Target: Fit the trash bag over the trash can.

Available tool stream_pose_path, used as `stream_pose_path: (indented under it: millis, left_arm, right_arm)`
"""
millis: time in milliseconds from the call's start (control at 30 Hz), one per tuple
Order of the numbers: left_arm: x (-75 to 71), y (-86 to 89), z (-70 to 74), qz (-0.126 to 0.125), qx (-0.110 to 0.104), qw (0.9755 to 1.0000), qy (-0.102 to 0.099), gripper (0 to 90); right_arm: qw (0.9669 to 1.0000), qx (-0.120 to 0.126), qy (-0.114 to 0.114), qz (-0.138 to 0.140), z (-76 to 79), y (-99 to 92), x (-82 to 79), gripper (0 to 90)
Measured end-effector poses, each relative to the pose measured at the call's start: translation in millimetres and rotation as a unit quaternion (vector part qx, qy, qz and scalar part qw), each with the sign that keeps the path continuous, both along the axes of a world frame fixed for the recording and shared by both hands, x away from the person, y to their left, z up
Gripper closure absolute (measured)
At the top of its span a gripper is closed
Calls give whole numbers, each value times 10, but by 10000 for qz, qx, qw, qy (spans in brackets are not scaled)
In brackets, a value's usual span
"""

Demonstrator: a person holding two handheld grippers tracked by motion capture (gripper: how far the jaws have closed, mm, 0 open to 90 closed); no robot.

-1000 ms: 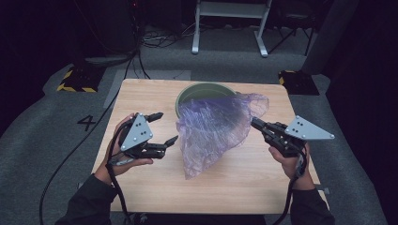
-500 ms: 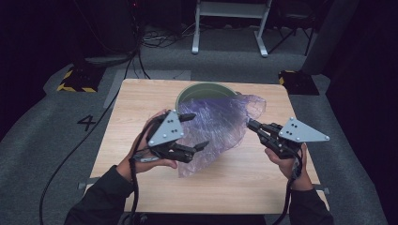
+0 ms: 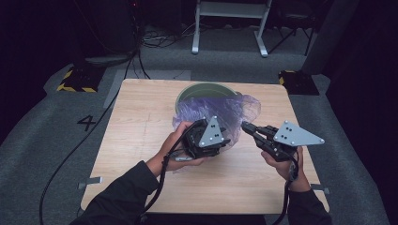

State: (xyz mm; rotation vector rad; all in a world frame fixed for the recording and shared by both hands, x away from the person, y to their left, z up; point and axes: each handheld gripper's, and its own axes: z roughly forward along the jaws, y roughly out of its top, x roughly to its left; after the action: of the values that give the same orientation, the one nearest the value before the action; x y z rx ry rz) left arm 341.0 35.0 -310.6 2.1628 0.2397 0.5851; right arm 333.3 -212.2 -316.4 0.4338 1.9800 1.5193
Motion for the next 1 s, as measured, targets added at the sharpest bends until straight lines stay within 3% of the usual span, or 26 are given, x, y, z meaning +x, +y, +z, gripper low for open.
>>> stream_pose_path:
  millis: [167, 233, 367, 467, 633, 833, 1000]
  left_arm:
    - [28, 75, -9, 19, 6, 9998, -173, 888]
    - [39, 122, 9, 81, -43, 9998, -197, 895]
    - [98, 325, 85, 271, -355, 9989, -171, 896]
    - [173, 537, 136, 616, -511, 9966, -210, 895]
    - [283, 851, 160, 1014, -873, 9910, -39, 893]
    - [349, 1094, 170, 1257, -1053, 9865, 5, 894]
    - [434, 1242, 135, 1323, -1026, 9859, 45, 894]
  right_arm:
    - [10000, -76, -31, -19, -31, -6, -17, 900]
    - [9999, -90, -24, -37, -45, -13, -18, 900]
    - [9999, -106, 35, -99, -74, -48, -5, 900]
    - [9996, -116, 112, -211, -110, -97, 25, 900]
    - [9989, -44, 292, -368, -180, -188, 89, 900]
    - [9978, -90, 453, -469, -265, -270, 122, 900]
    - [9968, -80, 550, -571, -300, -359, 154, 900]
